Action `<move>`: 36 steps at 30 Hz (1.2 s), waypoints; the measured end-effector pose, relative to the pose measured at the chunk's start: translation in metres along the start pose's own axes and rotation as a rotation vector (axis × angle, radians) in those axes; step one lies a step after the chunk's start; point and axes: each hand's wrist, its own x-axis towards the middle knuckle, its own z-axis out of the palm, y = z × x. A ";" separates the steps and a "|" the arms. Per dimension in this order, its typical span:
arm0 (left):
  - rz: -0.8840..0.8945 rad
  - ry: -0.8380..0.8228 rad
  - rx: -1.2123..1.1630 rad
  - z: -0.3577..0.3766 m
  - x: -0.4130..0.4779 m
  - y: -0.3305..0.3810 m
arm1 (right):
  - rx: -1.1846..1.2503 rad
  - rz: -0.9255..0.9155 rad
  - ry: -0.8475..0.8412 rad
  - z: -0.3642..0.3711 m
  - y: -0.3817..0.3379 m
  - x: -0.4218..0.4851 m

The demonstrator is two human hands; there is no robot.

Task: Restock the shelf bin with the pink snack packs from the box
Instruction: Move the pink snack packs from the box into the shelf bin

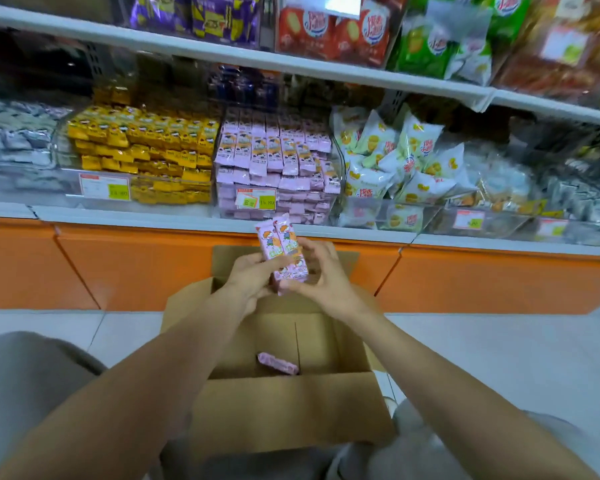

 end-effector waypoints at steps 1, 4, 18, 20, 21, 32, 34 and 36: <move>0.004 -0.001 -0.020 0.007 -0.002 0.010 | -0.047 -0.040 0.027 -0.002 -0.007 0.001; 0.030 -0.011 -0.038 0.027 0.001 0.034 | -0.176 -0.117 0.168 -0.017 -0.028 0.013; 0.942 0.152 1.492 0.046 0.089 0.117 | -0.309 0.112 0.523 -0.093 -0.063 0.131; 0.885 0.117 1.660 0.043 0.105 0.115 | -0.377 0.087 0.512 -0.088 -0.062 0.145; 0.883 0.117 1.683 0.039 0.111 0.112 | -0.405 0.076 0.499 -0.085 -0.061 0.152; 1.008 0.151 1.642 0.022 0.118 0.098 | -0.782 0.034 0.418 -0.070 -0.041 0.173; 1.012 0.147 1.661 0.020 0.118 0.098 | -0.832 -0.017 0.442 -0.072 -0.037 0.170; 1.022 0.148 1.661 0.019 0.117 0.099 | -0.867 -0.103 0.387 -0.074 -0.031 0.164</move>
